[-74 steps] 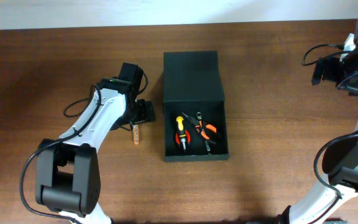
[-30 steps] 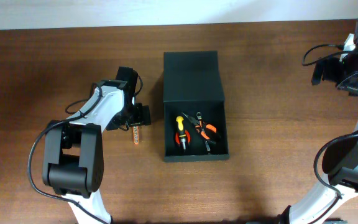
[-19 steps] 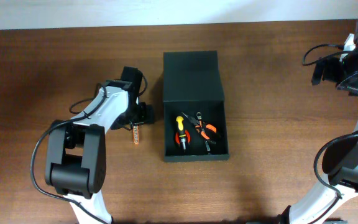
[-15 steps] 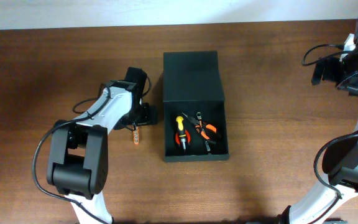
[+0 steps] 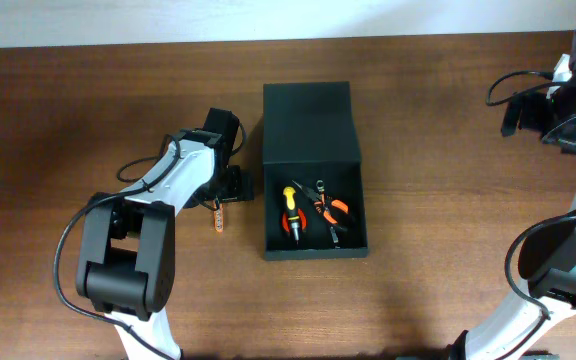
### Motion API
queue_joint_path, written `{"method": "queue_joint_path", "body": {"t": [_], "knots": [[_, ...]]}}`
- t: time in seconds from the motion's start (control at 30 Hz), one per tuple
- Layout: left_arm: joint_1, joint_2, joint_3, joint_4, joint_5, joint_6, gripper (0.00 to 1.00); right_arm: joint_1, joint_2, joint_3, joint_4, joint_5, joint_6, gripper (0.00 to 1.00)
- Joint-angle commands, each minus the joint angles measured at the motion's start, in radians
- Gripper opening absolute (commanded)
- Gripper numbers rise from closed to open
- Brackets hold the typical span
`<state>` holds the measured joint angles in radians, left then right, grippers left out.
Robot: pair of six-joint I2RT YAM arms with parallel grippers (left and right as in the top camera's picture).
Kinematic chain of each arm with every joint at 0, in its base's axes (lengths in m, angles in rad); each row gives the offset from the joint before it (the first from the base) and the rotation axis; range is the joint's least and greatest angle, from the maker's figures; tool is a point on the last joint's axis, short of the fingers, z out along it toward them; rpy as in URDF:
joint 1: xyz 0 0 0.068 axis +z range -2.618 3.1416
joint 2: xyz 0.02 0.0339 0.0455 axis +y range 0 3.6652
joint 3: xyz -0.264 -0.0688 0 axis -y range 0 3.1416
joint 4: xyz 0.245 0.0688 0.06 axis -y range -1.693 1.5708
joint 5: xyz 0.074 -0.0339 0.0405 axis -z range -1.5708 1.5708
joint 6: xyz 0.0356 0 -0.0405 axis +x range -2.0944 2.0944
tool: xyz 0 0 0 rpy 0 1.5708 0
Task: Pack container
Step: 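Lower the left gripper onto the socket rail end and close it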
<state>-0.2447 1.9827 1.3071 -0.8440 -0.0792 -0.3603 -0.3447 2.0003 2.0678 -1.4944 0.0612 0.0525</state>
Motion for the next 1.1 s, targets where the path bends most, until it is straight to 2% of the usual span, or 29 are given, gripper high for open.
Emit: {"method": "queue_joint_path", "body": {"t": [0.0,0.17,0.8,1.07], "knots": [[0.002,0.041,-0.004,0.003,0.015,-0.013,0.99,-0.003,-0.008,-0.003,0.0,-0.005,0.008,0.99],[0.002,0.047,-0.004,0.017,0.066,-0.013,0.99,-0.003,-0.007,-0.003,0.0,-0.005,0.008,0.99],[0.087,0.047,-0.004,0.006,0.065,0.015,0.99,-0.003,-0.008,-0.003,0.0,-0.005,0.008,0.99],[0.071,0.047,-0.004,0.005,0.053,0.021,0.99,-0.003,-0.007,-0.003,0.0,-0.005,0.008,0.99]]}}
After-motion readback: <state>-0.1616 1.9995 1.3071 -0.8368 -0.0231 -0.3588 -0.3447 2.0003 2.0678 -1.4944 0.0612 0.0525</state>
